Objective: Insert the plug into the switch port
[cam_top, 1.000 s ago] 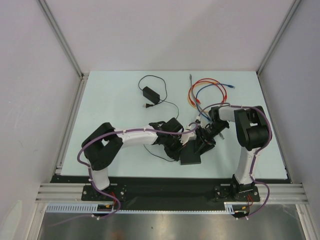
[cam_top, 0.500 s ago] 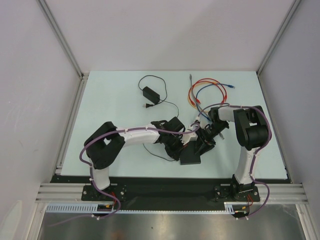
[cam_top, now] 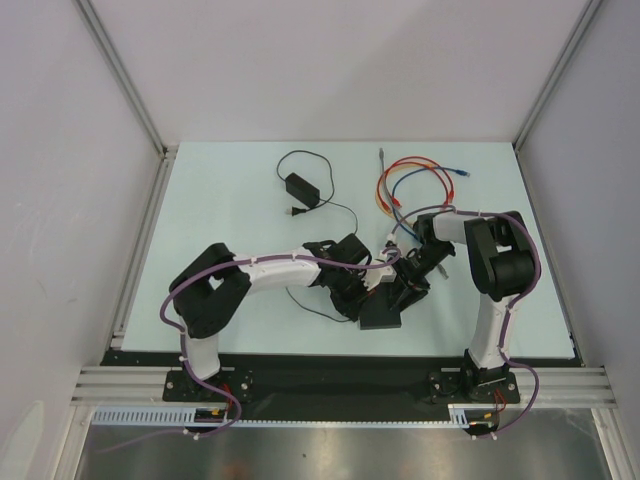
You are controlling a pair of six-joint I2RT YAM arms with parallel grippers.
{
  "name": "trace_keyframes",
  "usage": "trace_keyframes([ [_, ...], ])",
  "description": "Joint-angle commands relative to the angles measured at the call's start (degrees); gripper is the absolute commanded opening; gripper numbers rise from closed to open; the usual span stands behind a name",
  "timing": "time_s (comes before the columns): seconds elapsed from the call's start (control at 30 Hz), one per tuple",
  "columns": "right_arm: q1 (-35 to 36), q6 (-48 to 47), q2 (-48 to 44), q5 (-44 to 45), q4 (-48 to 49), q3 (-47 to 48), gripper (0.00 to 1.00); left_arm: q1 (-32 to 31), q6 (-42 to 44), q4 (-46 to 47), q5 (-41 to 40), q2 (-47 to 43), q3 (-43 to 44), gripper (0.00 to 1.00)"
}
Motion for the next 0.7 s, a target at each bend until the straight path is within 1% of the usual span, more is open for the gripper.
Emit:
trace_keyframes([
  [0.0, 4.08, 0.01, 1.84, -10.35, 1.85, 0.65, 0.45, -0.7, 0.09, 22.36, 1.99, 0.14, 5.51, 0.0],
  [0.1, 4.08, -0.6, 2.19, -11.67, 1.14, 0.92, 0.45, -0.69, 0.61, 24.73, 3.05, -0.56, 4.64, 0.0],
  [0.17, 4.08, -0.78, 2.1, -11.06, 1.14, 0.83, 0.45, -0.61, 2.71, 26.67, 2.52, -1.79, 3.93, 0.0],
  [0.23, 4.17, -0.43, 1.67, -9.57, 1.84, 0.66, 0.45, -0.69, 4.04, 25.37, 2.43, -1.71, 4.72, 0.0],
  [0.4, 4.0, -0.43, 1.93, -10.35, 1.41, 1.36, 0.45, -0.7, 4.75, 23.78, 3.92, -0.92, 6.3, 0.01],
  [0.43, 3.91, -0.51, 2.02, -10.18, 1.32, 1.36, 0.45, -0.61, 4.57, 23.34, 3.93, -1.18, 5.96, 0.02],
  [0.47, 3.65, -0.51, 2.1, -9.92, 1.32, 1.27, 0.45, -0.69, 5.0, 22.9, 3.32, -1.35, 5.86, 0.06],
  [0.53, 2.51, -0.6, 2.28, -9.39, 1.32, 0.92, 0.45, -0.52, 5.53, 20.62, 2.52, -1.79, 5.52, 0.09],
  [0.57, 1.89, -0.6, 2.54, -9.04, 1.23, 0.92, 0.45, -0.35, 6.49, 19.74, 2.35, -2.4, 5.34, 0.14],
  [0.67, -0.04, -0.69, 2.28, -8.51, 1.05, 0.83, 0.45, 0.36, 8.17, 16.4, 1.82, -3.55, 3.5, 0.22],
])
